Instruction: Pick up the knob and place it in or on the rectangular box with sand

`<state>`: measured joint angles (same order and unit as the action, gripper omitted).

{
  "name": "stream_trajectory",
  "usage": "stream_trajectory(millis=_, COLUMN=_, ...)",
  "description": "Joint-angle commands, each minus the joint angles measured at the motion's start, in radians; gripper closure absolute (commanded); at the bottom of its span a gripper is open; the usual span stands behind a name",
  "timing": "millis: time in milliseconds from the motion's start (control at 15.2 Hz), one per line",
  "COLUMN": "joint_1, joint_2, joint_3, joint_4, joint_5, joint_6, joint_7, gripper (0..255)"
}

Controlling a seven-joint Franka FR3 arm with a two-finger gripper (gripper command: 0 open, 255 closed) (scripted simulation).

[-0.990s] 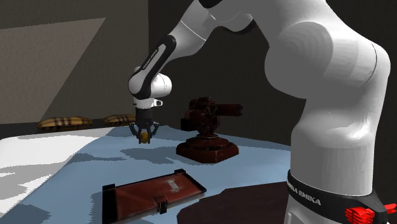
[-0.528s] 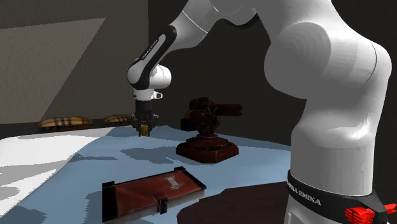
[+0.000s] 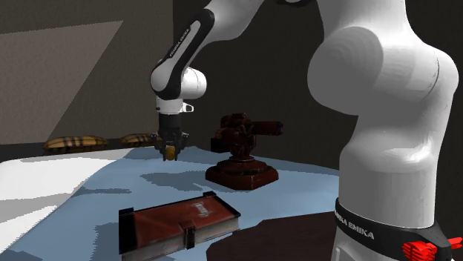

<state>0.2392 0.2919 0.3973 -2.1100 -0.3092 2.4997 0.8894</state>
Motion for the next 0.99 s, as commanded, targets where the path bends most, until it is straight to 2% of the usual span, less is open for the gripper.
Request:
stream_trajectory(millis=0, joint_1=-0.001, joint_2=-0.063, joint_3=0.015, joint_4=-0.09, joint_5=0.016, joint_6=0.031, joint_7=0.016, gripper=255)
stream_trajectory(millis=264, joint_1=0.004, joint_2=-0.185, joint_3=0.048, joint_4=-0.256, joint_5=0.065, joint_6=0.085, joint_7=0.033, gripper=255)
stream_trajectory(millis=528, joint_1=0.026, joint_2=-0.311, joint_3=0.084, joint_4=-0.409, joint_5=0.143, joint_6=0.127, joint_7=0.036, gripper=255)
stream_trajectory(millis=726, joint_1=0.061, joint_2=-0.408, joint_3=0.107, joint_4=-0.516, joint_5=0.221, joint_6=0.148, joint_7=0.031, gripper=255)
stream_trajectory(millis=924, joint_1=0.119, joint_2=-0.506, joint_3=0.123, joint_4=-0.614, joint_5=0.308, joint_6=0.156, joint_7=0.026, gripper=255)
